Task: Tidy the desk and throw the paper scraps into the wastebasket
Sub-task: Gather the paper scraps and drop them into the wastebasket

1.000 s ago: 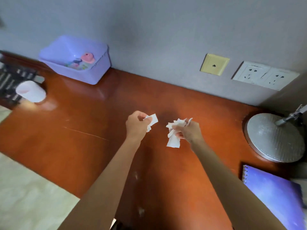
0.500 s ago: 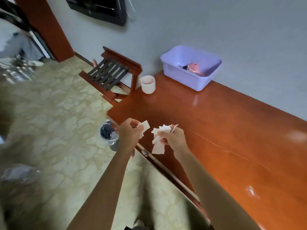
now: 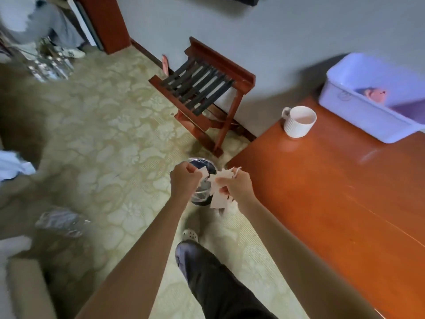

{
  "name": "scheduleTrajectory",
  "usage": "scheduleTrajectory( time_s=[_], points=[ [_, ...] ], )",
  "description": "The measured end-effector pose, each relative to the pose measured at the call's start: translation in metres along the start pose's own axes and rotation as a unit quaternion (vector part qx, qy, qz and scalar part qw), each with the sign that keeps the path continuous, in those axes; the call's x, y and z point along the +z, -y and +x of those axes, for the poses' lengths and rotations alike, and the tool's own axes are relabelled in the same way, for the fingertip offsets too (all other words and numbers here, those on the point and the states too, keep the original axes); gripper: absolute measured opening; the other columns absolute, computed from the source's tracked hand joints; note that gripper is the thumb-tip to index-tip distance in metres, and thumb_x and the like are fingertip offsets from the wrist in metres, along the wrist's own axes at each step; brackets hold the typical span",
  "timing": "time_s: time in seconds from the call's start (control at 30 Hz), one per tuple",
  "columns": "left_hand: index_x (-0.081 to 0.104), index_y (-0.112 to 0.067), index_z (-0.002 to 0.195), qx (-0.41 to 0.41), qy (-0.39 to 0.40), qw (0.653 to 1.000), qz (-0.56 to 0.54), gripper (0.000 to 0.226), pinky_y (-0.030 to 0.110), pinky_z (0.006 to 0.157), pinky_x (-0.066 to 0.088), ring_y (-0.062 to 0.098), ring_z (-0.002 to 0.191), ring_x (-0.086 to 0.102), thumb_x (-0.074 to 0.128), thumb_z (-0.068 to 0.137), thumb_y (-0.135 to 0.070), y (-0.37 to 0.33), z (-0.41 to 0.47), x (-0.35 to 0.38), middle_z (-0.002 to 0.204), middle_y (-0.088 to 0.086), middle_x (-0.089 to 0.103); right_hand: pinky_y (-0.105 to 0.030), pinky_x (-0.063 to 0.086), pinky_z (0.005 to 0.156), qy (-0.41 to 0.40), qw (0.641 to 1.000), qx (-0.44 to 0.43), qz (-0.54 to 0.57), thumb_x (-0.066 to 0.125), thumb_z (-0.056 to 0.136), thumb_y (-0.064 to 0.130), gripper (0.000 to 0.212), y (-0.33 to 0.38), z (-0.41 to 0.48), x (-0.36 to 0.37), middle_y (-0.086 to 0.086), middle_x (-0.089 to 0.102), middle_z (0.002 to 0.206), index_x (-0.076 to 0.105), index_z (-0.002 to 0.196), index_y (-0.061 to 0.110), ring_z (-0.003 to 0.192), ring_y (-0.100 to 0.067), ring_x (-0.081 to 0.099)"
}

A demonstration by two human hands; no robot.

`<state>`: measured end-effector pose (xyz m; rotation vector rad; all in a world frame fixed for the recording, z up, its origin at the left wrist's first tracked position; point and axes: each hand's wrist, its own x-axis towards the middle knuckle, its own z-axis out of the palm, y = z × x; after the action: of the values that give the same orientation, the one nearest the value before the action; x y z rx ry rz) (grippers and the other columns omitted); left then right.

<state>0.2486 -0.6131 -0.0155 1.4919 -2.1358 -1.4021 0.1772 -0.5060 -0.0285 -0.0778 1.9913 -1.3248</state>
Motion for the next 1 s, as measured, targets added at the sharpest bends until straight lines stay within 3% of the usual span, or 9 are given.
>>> scheduleTrajectory(
  time_s=[0.2, 0.3, 0.37, 0.53, 0.67, 0.73, 0.83, 0.9, 1.0],
  points=[
    [0.048, -0.014, 0.059, -0.029, 0.025, 0.998, 0.040, 0.024, 0.040, 0.075, 0.054, 0.036, 0.086, 0.066, 0.057, 0.076, 0.000, 0.028, 0.146, -0.025, 0.075, 0.010, 0.060, -0.021, 0.043, 0.047, -0.026, 0.999, 0.032, -0.015, 0.058, 0.077, -0.002, 0.025, 0.026, 0.103, 0.090, -0.004, 0.055, 0.058, 0.047, 0.061, 0.013, 0.049, -0.015, 0.053],
    [0.054, -0.007, 0.073, -0.047, 0.051, 0.996, 0.062, 0.009, 0.041, 0.075, 0.054, 0.037, 0.086, 0.066, 0.056, 0.077, 0.001, 0.041, 0.203, -0.030, 0.080, 0.016, 0.061, -0.017, 0.043, 0.049, -0.045, 0.997, 0.063, -0.030, 0.057, 0.082, 0.001, 0.006, 0.028, 0.143, 0.121, -0.022, 0.067, 0.081, 0.059, 0.077, -0.002, 0.061, -0.026, 0.062],
    [0.054, -0.006, 0.077, -0.044, 0.074, 0.994, 0.067, 0.007, 0.036, 0.068, 0.051, 0.033, 0.081, 0.063, 0.055, 0.079, 0.001, 0.043, 0.237, -0.025, 0.080, 0.014, 0.061, -0.013, 0.041, 0.049, -0.055, 0.994, 0.083, -0.051, 0.057, 0.087, 0.010, 0.017, 0.024, 0.172, 0.133, -0.023, 0.069, 0.095, 0.055, 0.071, 0.005, 0.066, -0.025, 0.061],
    [0.058, -0.004, 0.084, -0.031, 0.138, 0.983, 0.117, 0.005, 0.028, 0.064, 0.037, 0.023, 0.079, 0.052, 0.055, 0.081, -0.001, 0.066, 0.327, 0.018, 0.081, 0.009, 0.056, -0.022, 0.048, 0.059, -0.084, 0.987, 0.132, -0.044, 0.061, 0.087, 0.015, 0.029, 0.002, 0.266, 0.161, -0.014, 0.061, 0.083, 0.045, 0.062, 0.017, 0.073, -0.022, 0.059],
    [0.062, -0.002, 0.082, -0.040, 0.179, 0.973, 0.139, 0.005, 0.042, 0.077, 0.055, 0.035, 0.087, 0.064, 0.058, 0.079, -0.001, 0.129, 0.387, 0.063, 0.093, 0.023, 0.066, -0.007, 0.039, 0.035, -0.086, 0.973, 0.211, -0.030, 0.059, 0.088, 0.011, 0.017, -0.048, 0.331, 0.178, -0.012, 0.065, 0.082, 0.061, 0.100, -0.001, 0.062, -0.018, 0.057],
    [0.061, -0.004, 0.078, -0.056, 0.192, 0.967, 0.155, 0.005, 0.047, 0.081, 0.056, 0.037, 0.089, 0.066, 0.058, 0.077, 0.000, 0.168, 0.414, 0.086, 0.095, 0.025, 0.067, -0.013, 0.045, 0.043, -0.092, 0.964, 0.250, -0.012, 0.059, 0.088, 0.007, 0.027, -0.085, 0.362, 0.190, -0.007, 0.060, 0.077, 0.056, 0.112, -0.004, 0.064, -0.020, 0.058],
    [0.063, 0.004, 0.094, -0.036, 0.205, 0.955, 0.210, 0.016, 0.028, 0.077, 0.049, 0.029, 0.084, 0.060, 0.054, 0.082, -0.002, 0.209, 0.449, 0.120, 0.093, 0.017, 0.064, -0.023, 0.047, 0.052, -0.111, 0.951, 0.288, 0.010, 0.063, 0.086, 0.014, 0.039, -0.130, 0.411, 0.207, -0.016, 0.066, 0.104, 0.053, 0.120, -0.001, 0.081, -0.027, 0.064],
    [0.063, 0.003, 0.100, 0.005, 0.219, 0.948, 0.230, 0.020, 0.027, 0.073, 0.042, 0.030, 0.088, 0.060, 0.051, 0.086, -0.003, 0.229, 0.468, 0.146, 0.098, 0.018, 0.065, -0.022, 0.049, 0.048, -0.130, 0.943, 0.301, 0.054, 0.064, 0.086, 0.011, 0.038, -0.157, 0.443, 0.218, -0.018, 0.066, 0.106, 0.054, 0.121, 0.000, 0.069, -0.023, 0.062],
    [0.062, 0.003, 0.106, 0.019, 0.233, 0.943, 0.235, 0.022, 0.027, 0.079, 0.045, 0.030, 0.100, 0.061, 0.050, 0.089, -0.005, 0.262, 0.489, 0.183, 0.108, 0.018, 0.066, -0.028, 0.051, 0.059, -0.145, 0.935, 0.312, 0.086, 0.060, 0.087, 0.010, 0.034, -0.195, 0.481, 0.229, -0.017, 0.068, 0.105, 0.058, 0.120, 0.001, 0.072, -0.023, 0.062]
  ],
)
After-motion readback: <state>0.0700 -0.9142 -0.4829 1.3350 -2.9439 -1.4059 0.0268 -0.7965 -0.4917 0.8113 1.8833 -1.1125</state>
